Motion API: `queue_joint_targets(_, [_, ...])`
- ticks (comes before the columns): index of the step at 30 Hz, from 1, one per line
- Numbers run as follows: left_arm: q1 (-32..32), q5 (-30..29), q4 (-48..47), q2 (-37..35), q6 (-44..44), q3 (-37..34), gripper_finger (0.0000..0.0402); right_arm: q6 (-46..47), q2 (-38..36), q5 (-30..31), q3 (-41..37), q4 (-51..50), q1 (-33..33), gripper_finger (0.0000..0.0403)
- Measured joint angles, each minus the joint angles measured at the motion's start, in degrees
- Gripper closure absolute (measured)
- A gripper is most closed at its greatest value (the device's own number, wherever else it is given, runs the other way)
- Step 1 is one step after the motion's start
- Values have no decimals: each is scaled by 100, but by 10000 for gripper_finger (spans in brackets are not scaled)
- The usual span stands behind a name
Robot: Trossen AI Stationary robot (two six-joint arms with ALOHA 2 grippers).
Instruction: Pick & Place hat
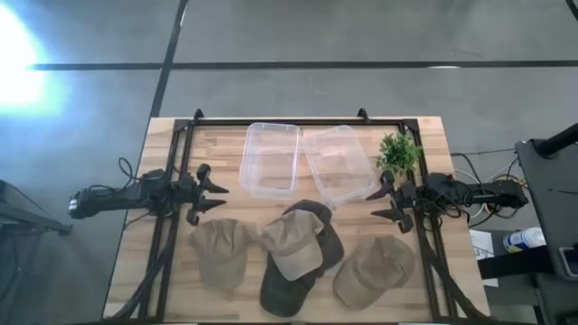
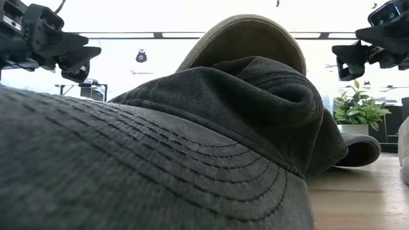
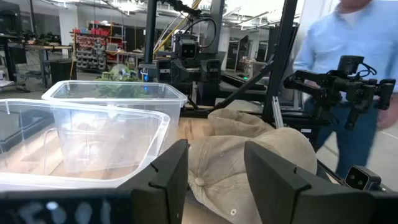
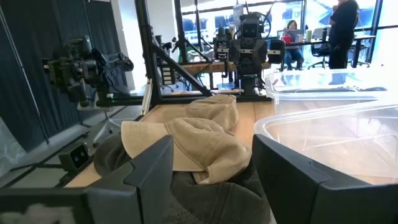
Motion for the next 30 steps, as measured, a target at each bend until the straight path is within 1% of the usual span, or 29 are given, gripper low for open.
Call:
queue_joint_targets(11, [1, 0, -2, 0, 0, 2, 250, 0, 0, 0, 0, 1, 1, 188])
queue_joint_targets(13, [0, 0, -2, 0, 0, 1, 250, 166, 0, -4, 0, 0, 2, 188])
queue_joint_targets(14, [1, 0, 0, -2, 0, 0, 250, 508, 0, -11, 0, 2, 2, 188])
queue_joint_targets(17, [2, 0, -2, 0, 0, 0, 250, 2011, 0, -13, 0, 1, 1, 188])
queue_joint_targets(22, [0, 0, -1, 0, 0, 2, 250, 3769, -2, -16, 0, 39, 2, 188])
queue_joint_targets(24, [0, 0, 0, -2, 0, 0, 250, 4654, -3, -7, 0, 36, 2, 188])
queue_joint_targets(25, [2, 0, 0, -2, 0, 2, 250, 5040, 5, 69, 0, 35, 2, 188])
queue_joint_targets(28, [0, 0, 0, 0, 0, 1, 250, 5747, 24, 721, -1, 50, -5, 188])
queue_joint_targets(30, [0, 0, 0, 0, 0, 2, 250, 6281, 27, 940, -2, 259, -3, 188])
